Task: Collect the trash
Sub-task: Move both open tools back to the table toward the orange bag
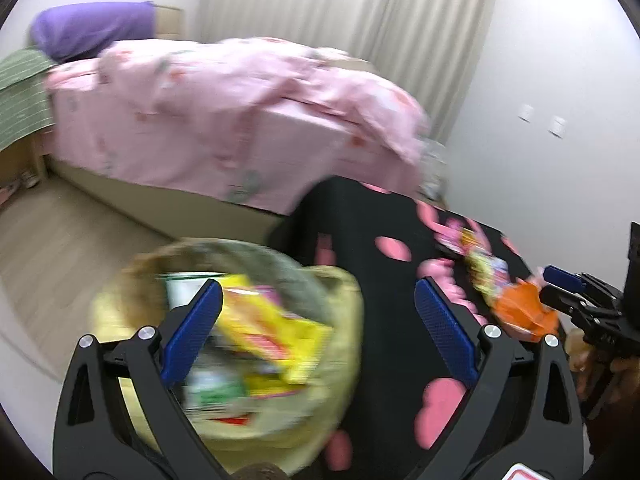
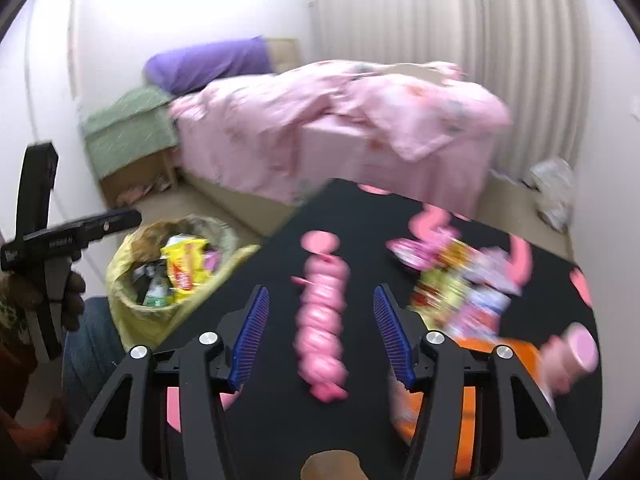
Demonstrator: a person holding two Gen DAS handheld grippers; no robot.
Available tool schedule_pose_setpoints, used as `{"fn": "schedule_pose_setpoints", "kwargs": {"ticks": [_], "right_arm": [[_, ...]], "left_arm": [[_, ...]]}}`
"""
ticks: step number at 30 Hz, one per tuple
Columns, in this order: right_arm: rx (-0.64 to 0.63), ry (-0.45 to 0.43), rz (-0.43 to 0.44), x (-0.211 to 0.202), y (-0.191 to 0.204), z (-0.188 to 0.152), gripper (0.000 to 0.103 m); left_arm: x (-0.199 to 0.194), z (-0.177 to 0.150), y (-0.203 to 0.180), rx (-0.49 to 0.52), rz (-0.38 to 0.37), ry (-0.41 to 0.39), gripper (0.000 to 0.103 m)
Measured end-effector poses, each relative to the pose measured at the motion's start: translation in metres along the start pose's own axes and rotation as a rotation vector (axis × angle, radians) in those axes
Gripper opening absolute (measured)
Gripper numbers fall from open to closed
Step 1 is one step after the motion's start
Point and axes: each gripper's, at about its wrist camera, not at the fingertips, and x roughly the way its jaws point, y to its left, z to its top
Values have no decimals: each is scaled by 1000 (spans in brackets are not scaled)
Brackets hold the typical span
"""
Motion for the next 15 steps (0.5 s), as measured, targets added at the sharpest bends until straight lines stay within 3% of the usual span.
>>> {"fn": "schedule_pose_setpoints", "kwargs": {"ticks": [4, 6, 12, 15], "right_arm": [[83, 6, 17, -28, -45, -35, 52], [105, 34, 5, -34, -60, -50, 52], [129, 37, -168, -54, -99, -83, 53], [179, 54, -239, -60, -125, -97, 53]], "left_arm": [[26, -2, -49, 63, -144, 52, 92], [40, -5, -69, 92, -175, 95, 92], [77, -14, -133, 173, -263, 192, 92], [88, -22, -172, 280, -297, 218, 92]]}}
